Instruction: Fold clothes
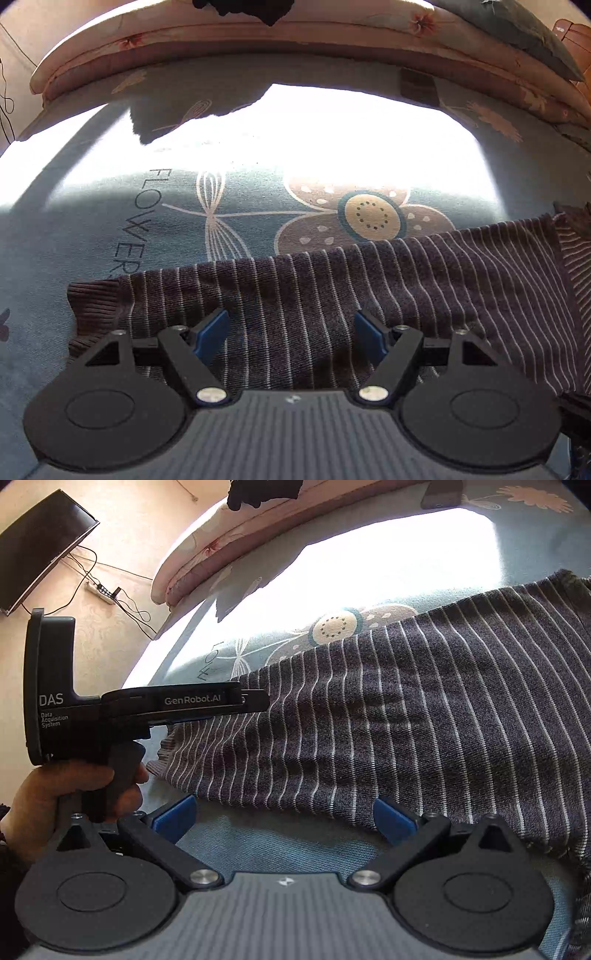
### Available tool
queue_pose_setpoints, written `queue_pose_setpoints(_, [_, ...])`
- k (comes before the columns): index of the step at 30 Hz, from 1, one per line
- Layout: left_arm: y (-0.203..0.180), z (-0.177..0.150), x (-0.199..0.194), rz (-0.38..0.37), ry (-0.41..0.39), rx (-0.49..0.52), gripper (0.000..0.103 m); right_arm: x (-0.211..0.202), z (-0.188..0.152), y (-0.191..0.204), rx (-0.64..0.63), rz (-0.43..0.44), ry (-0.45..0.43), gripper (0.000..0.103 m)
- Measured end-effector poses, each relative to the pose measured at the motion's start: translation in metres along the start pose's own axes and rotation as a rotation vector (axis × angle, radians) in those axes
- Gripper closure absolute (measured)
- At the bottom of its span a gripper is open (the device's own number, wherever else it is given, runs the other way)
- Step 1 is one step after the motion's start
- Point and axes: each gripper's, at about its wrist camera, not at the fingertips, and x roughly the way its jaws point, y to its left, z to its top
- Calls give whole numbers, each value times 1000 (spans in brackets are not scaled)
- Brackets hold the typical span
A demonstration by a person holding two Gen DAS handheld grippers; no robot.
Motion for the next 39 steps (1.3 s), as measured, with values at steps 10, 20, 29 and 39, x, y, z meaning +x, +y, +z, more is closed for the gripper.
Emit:
queue_pose_setpoints(10, [52, 0, 14, 92, -21, -87, 9, 4, -24, -12, 62, 23, 44, 0])
queue_pose_setpoints(20, [-27, 43, -20, -190, -45, 33, 20, -8, -31, 1, 5, -5, 64, 0])
queue_pose_setpoints(29, [-93, 4, -11, -305, -24, 250, 25, -22, -64, 0, -6, -7, 131, 0])
queue_pose_setpoints(39, [-93, -25, 2, -276, 63, 269, 19, -41, -78, -4, 7, -22, 113, 0])
